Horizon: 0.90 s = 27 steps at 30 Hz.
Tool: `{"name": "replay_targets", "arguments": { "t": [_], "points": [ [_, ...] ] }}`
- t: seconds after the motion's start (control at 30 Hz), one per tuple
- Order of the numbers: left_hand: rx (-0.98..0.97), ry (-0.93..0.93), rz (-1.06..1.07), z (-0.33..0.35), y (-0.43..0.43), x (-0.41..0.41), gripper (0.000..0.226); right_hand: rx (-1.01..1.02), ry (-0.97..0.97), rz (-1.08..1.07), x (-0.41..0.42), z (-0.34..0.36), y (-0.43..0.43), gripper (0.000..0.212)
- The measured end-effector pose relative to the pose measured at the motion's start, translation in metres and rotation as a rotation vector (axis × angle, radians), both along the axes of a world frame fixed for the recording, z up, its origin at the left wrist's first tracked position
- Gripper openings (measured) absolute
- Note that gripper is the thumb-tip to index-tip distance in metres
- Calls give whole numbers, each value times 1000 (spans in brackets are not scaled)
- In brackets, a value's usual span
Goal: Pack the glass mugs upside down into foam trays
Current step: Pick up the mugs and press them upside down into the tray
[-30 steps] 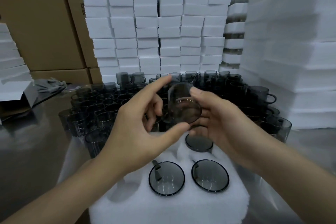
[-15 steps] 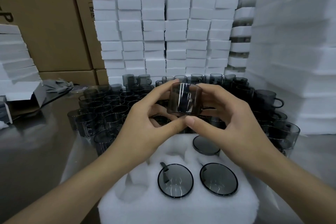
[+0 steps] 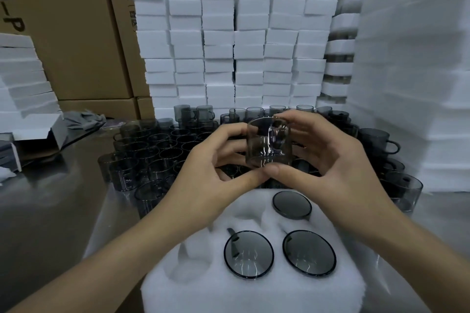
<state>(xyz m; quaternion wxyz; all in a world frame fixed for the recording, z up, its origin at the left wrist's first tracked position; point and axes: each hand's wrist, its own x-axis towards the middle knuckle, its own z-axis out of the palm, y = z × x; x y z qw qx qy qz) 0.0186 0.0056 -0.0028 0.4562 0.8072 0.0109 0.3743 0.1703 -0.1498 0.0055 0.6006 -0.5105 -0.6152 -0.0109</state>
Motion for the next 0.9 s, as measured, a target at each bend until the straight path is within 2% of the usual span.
{"name": "replay_targets", "arguments": {
  "t": [0.07, 0.13, 0.2, 0.27, 0.33, 0.4, 0.5, 0.57, 0.73, 0.83, 0.9],
  "points": [
    [12, 13, -12, -2, 2, -2, 66, -4, -77, -79, 0, -2, 0, 60],
    [-19, 10, -56, -2, 3, -7, 72, -15, -236, -268, 0, -6, -1, 67],
    [-17, 25, -91, 0, 1, -9, 67, -14, -374, -402, 0, -8, 0, 70],
    [-21, 34, -71, -1, 1, -6, 63, -13, -421, -421, -2, -10, 1, 69],
    [-74, 23, -61, -3, 4, -3, 65, -5, -394, -390, -3, -11, 3, 72],
    [-184, 30, -138, -1, 9, -3, 65, -20, -261, -330, -3, -10, 2, 73],
    [-309, 65, -258, 1, 15, -3, 60, -69, -95, -173, -4, -9, 2, 62],
    [-276, 76, -246, 0, 18, -3, 54, -66, -114, -188, -6, -10, 2, 60],
    [-174, 77, -141, 4, 12, -3, 45, -93, -253, -265, -9, -12, 2, 81],
    [-117, 174, -145, 15, 18, -10, 50, -180, -265, -203, -10, -12, 0, 88],
    [-66, 290, -195, 30, 29, -21, 51, -263, -232, -138, -8, -13, -3, 85]
  ]
}}
